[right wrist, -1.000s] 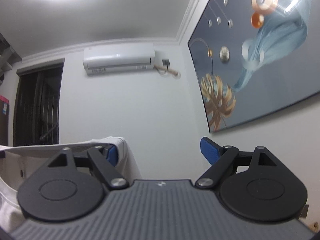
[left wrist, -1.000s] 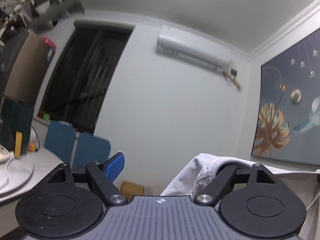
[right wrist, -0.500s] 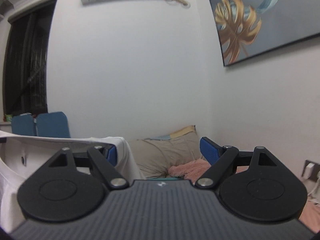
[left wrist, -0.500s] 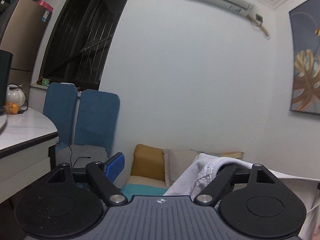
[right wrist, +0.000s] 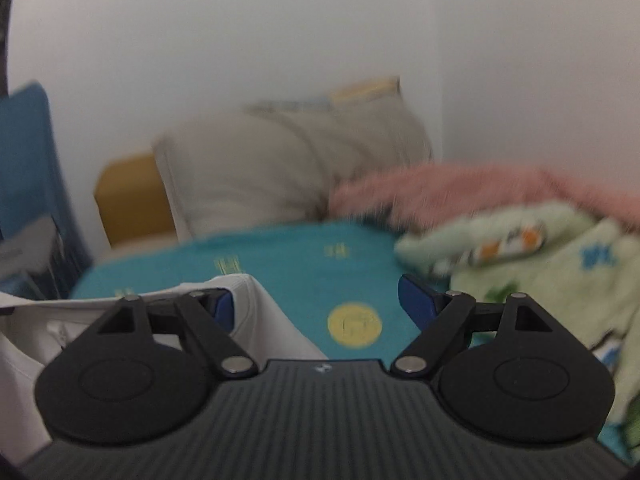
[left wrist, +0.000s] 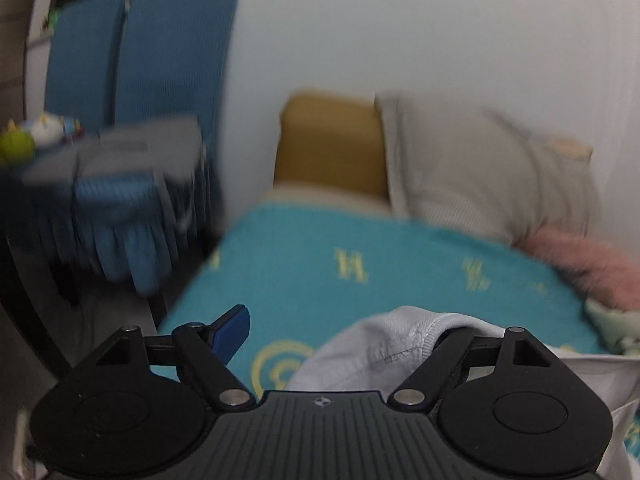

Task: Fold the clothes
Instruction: 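Lower the T-shirt onto the bed and open both grippers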

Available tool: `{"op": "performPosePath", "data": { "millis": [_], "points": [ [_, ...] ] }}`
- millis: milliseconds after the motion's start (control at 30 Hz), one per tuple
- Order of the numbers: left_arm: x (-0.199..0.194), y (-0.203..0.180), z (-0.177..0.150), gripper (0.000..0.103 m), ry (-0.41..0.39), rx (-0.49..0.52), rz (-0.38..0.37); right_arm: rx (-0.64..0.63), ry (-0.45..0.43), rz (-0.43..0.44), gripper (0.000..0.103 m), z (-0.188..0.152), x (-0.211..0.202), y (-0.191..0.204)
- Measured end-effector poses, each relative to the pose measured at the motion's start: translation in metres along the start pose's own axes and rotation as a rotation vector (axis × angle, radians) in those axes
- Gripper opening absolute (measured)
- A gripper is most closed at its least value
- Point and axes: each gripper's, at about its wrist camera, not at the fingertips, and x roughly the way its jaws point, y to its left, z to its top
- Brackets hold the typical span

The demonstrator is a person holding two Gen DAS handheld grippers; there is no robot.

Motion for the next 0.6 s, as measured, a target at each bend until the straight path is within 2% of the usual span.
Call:
{"op": "performPosePath", "data": {
  "millis": [67, 133, 200, 267, 333, 433, 600],
  "points": [
    [0.032, 0.003, -0.017, 0.086, 0.075, 0.007, 0.017, -0.004, 0.105, 0.017, 0.082, -0.018, 0.032, -0.005],
    [0.049, 0.006, -0.025, 0.088, 0.146, 0.02, 0.014, -0.019, 0.227, 0.079, 0.082, -0.034, 0.052, -0.006],
    [0.057, 0.008, -0.029, 0.089, 0.196, 0.034, 0.015, -0.043, 0.265, 0.104, 0.082, -0.041, 0.049, -0.002],
    [0.056, 0.01, -0.029, 0.098, 0.216, 0.046, 0.003, -0.042, 0.312, 0.189, 0.082, -0.038, 0.044, -0.002],
    [0.036, 0.01, -0.018, 0.098, 0.224, 0.078, -0.01, -0.043, 0.287, 0.214, 0.082, -0.029, 0.025, -0.003],
    [0.0, 0.003, -0.023, 0.102, 0.212, 0.141, -0.017, -0.061, 0.247, 0.246, 0.083, -0.016, -0.012, 0.0],
    [-0.083, -0.003, -0.033, 0.103, 0.154, 0.253, -0.03, -0.1, 0.192, 0.245, 0.083, -0.008, -0.103, 0.001]
  ]
}}
